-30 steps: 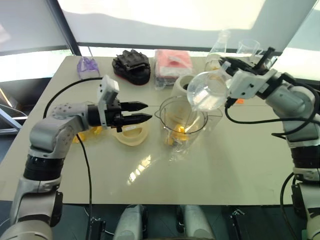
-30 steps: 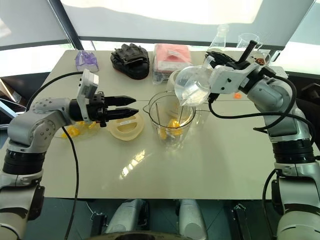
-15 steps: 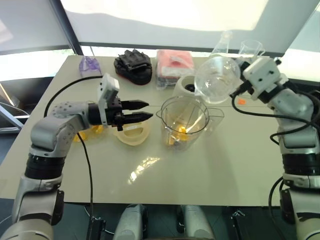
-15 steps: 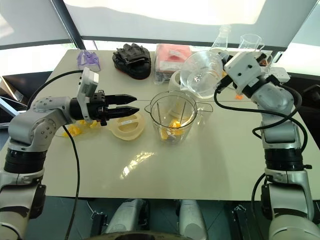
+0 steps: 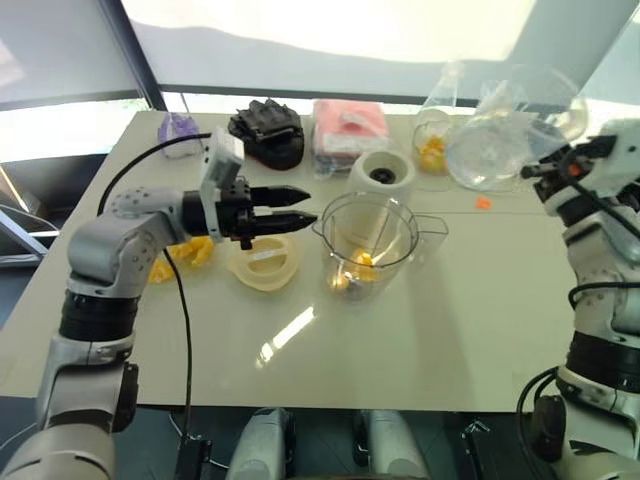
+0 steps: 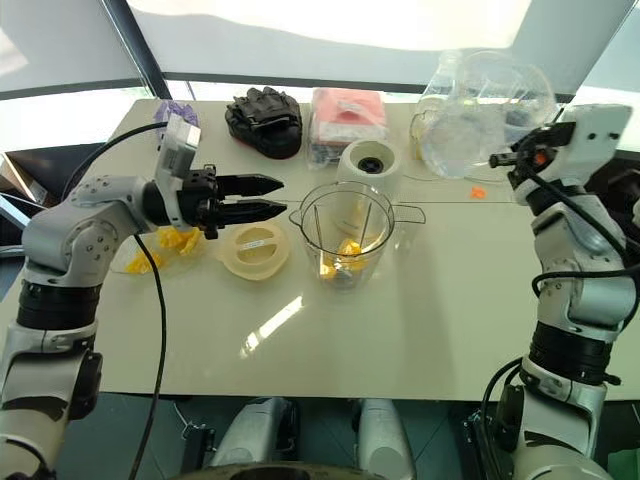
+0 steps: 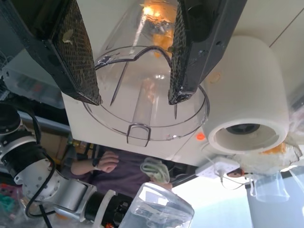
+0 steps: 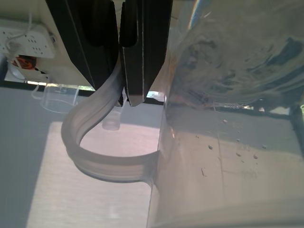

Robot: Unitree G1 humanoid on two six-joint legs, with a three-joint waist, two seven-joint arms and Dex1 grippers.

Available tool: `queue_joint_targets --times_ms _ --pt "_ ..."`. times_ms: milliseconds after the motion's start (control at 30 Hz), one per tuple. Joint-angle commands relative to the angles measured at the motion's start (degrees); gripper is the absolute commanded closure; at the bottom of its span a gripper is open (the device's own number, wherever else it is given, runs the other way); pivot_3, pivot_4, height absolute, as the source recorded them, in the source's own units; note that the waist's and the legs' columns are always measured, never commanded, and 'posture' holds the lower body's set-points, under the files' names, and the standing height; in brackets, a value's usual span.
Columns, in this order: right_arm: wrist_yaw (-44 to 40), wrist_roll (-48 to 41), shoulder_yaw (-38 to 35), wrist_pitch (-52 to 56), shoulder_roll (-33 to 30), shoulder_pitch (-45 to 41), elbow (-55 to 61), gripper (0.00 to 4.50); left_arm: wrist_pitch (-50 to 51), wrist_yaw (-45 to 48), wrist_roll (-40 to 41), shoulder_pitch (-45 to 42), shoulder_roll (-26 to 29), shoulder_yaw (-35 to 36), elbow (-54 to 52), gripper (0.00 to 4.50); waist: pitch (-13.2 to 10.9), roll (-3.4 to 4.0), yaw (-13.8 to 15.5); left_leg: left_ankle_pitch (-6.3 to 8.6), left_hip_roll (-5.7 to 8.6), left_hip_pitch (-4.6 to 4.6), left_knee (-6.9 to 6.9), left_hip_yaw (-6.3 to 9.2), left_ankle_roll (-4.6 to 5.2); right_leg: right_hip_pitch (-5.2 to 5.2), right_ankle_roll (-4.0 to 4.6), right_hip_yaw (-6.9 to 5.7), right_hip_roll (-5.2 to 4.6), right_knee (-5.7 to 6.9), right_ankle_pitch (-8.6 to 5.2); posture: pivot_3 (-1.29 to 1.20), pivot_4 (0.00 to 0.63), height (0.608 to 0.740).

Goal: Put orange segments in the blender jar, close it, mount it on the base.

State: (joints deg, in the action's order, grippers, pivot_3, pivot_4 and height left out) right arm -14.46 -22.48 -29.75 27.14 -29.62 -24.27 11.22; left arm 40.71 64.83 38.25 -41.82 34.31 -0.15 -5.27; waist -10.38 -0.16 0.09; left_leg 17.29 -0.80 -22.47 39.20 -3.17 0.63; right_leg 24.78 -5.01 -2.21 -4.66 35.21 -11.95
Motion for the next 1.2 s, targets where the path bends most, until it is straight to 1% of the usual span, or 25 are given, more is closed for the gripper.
queue_joint_targets --times_ms 33,233,367,533,633,767,1033,1133,1200 --pt "3.5 3.4 -4.1 -2.9 -1.3 4.9 2.7 4.45 -0.3 1.5 1.4 -2.3 -0.6 -0.4 -1.3 2.16 0.0 0.00 0.3 0.00 0.06 0.00 -0.01 -0.01 0.00 0.00 0.00 0.00 0.00 -0.01 0.00 0.00 0.150 0.740" --pt "8.6 6.8 -5.5 -7.2 1.1 11.5 -2.5 4.45 -1.0 1.5 0.2 -2.4 -1.7 -1.2 -0.8 2.16 0.0 0.02 -0.3 0.00 0.07 0.04 -0.01 -0.04 0.00 0.01 0.01 0.08 0.03 0.01 0.00 0.00 0.150 0.740" --pt "9.8 9.5 -4.7 -15.1 2.7 12.8 -16.6 4.45 -0.6 0.7 0.0 -1.8 -1.9 -0.7 -0.8 2.16 0.0 0.02 -1.0 -0.01 0.08 0.13 0.00 -0.03 0.00 -0.05 0.05 0.13 0.06 0.05 0.01 0.00 0.150 0.740" --pt "9.2 12.2 -1.9 -24.0 1.9 10.9 -31.4 4.45 0.1 -0.6 0.4 -0.4 -1.5 0.0 -2.2 2.16 0.0 0.05 -1.2 -0.01 0.09 0.17 0.00 -0.08 0.01 -0.05 0.09 0.25 0.08 0.06 0.00 0.00 0.150 0.740" --pt "9.6 13.3 -0.7 -28.3 1.1 9.2 -38.1 4.45 0.6 -1.7 0.8 0.7 -1.1 0.5 -3.4 2.16 0.0 0.06 -1.4 -0.01 0.08 0.18 -0.01 -0.12 0.01 -0.04 0.06 0.32 0.09 0.05 0.02 0.00 0.150 0.740" --pt "10.2 14.0 0.5 -31.7 0.7 7.3 -42.9 4.45 1.5 -2.9 1.5 1.9 -0.8 1.1 -4.7 2.16 0.0 0.06 -1.2 -0.01 0.07 0.18 -0.01 -0.14 0.00 -0.04 0.06 0.35 0.09 0.05 0.02 0.00 0.150 0.740" --pt "13.2 15.7 2.4 -35.1 0.9 6.9 -46.6 4.45 1.3 -4.2 1.7 2.3 -1.0 0.9 -4.8 2.16 0.0 0.06 -1.0 -0.02 0.06 0.16 -0.01 -0.14 0.00 -0.04 0.05 0.35 0.06 0.03 0.02 0.00 0.150 0.740" --pt "14.8 16.4 3.1 -36.2 1.5 7.4 -47.5 3.60 1.1 -4.5 1.7 2.1 -1.2 0.7 -4.7 2.16 0.0 0.06 -1.1 -0.02 0.07 0.16 0.00 -0.15 0.00 -0.04 0.06 0.36 0.06 0.03 0.02 0.00 0.150 0.740" --pt "15.7 16.4 3.2 -36.6 2.0 7.9 -48.0 2.58 1.1 -4.7 1.8 2.1 -1.5 0.5 -4.8 2.16 0.0 0.05 -1.2 -0.02 0.07 0.17 0.00 -0.15 -0.01 -0.05 0.06 0.36 0.06 0.03 0.02 0.00 0.150 0.740"
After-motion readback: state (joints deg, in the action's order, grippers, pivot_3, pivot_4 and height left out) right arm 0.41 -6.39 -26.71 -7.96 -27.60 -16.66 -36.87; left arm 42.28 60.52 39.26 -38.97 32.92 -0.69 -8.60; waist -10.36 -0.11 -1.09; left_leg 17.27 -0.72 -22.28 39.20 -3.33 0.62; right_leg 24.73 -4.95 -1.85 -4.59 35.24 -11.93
